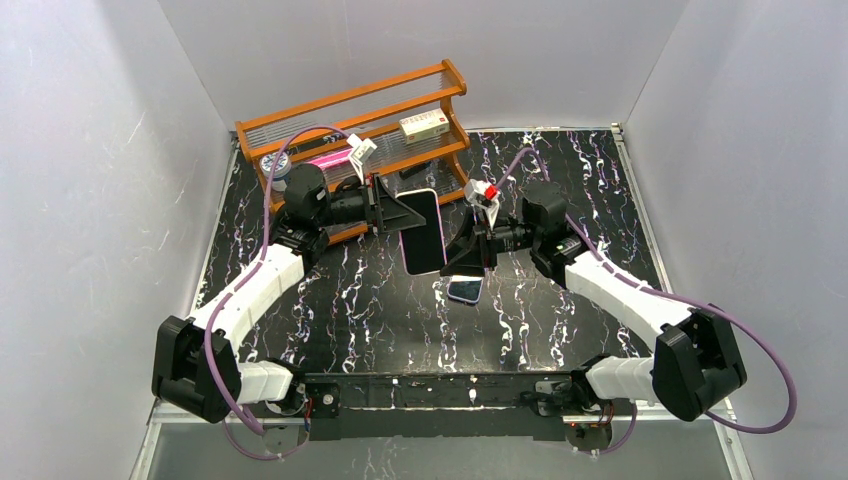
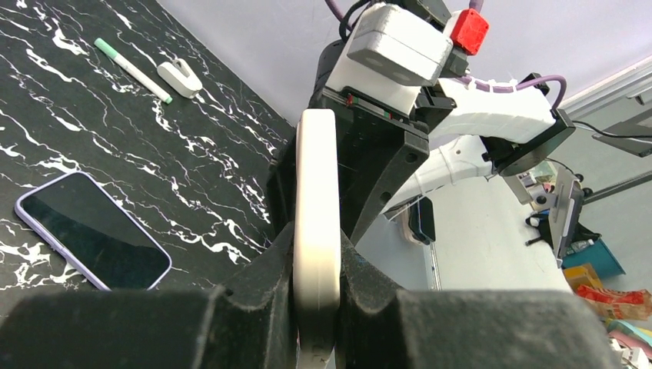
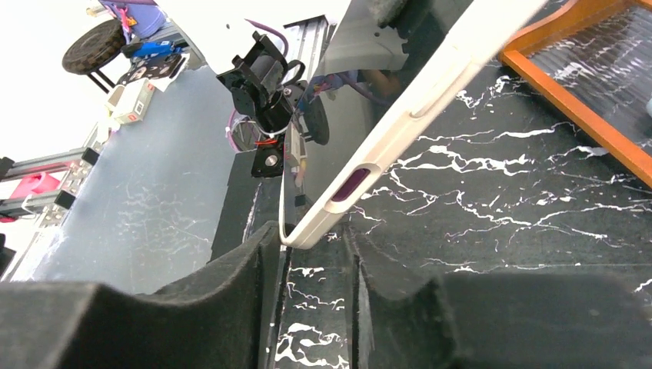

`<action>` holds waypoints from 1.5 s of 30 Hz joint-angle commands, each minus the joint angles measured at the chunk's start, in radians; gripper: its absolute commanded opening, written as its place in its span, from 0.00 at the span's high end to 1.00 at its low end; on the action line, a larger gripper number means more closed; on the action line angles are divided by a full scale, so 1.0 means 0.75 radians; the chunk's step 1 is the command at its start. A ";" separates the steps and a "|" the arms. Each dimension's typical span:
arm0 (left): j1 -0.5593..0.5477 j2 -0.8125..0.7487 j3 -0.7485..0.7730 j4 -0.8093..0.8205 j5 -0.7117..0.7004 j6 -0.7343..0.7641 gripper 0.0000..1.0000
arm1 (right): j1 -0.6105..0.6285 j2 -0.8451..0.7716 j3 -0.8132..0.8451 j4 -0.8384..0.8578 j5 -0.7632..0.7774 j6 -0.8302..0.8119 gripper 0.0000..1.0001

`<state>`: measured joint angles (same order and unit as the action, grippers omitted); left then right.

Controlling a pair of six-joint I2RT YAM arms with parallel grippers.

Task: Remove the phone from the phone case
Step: Remove the phone case from the phone.

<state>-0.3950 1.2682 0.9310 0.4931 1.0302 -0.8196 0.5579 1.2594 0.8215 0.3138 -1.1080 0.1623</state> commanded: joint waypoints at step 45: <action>-0.020 -0.089 0.032 0.015 -0.126 -0.071 1.00 | 0.049 -0.175 -0.038 -0.041 0.199 -0.352 0.59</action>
<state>-0.4099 1.2568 0.9245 0.5236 0.9661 -0.9783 0.5961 1.1980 0.8265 0.2733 -0.9627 -0.2615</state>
